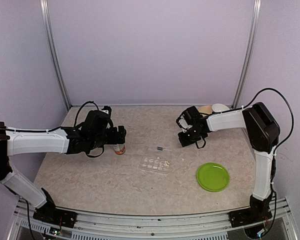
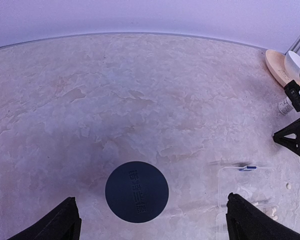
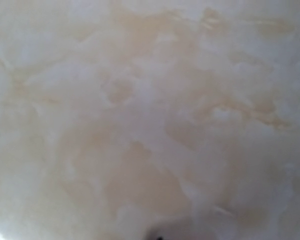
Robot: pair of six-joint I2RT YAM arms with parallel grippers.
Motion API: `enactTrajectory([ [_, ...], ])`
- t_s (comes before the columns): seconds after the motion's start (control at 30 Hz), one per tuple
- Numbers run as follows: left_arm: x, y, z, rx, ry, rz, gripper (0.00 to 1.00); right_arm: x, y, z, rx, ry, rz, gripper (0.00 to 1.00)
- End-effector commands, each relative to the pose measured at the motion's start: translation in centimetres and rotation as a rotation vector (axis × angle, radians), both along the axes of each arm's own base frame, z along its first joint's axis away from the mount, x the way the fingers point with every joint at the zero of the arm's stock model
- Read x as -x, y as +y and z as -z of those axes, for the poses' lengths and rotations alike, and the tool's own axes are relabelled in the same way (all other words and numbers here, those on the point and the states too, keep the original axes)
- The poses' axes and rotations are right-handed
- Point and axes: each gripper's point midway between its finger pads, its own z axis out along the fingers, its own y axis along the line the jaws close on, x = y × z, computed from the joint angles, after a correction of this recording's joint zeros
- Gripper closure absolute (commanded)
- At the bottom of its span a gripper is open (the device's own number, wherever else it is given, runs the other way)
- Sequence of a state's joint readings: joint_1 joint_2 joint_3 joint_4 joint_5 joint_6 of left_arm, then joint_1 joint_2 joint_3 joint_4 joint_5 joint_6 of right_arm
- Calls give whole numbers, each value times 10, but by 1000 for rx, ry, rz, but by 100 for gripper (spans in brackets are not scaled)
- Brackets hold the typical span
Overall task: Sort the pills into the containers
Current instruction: Pick up the pill from the center of the board, then place the pill in the compartment of the pill container.
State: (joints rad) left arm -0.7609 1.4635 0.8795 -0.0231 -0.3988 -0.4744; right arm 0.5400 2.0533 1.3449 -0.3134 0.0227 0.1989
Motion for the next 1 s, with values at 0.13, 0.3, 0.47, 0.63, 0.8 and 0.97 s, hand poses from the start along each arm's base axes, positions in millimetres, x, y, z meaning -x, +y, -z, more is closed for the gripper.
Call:
enactTrajectory([
  [0.13,-1,-4,-12,29,-21,6,1,-1,3,-13,-28,-17,-18,96],
  [0.3,-2,-4,-16,32,-28,3,1,-2,14,-40,-76,-73,-57,97],
  [0.47,-2,-5,-17,33,-29,6,1,6,27,-58,-108,-102,-98,97],
  [0.63,-1,-5,-17,36,-27,7,1,29,49,-68,-142,-116,-166,97],
  [0.8,0,-4,-16,34,-26,4,1,58,79,-79,-196,-126,-249,96],
  [0.97,1,-3,-16,38,-26,1,1,78,102,-91,-242,-128,-303,95],
])
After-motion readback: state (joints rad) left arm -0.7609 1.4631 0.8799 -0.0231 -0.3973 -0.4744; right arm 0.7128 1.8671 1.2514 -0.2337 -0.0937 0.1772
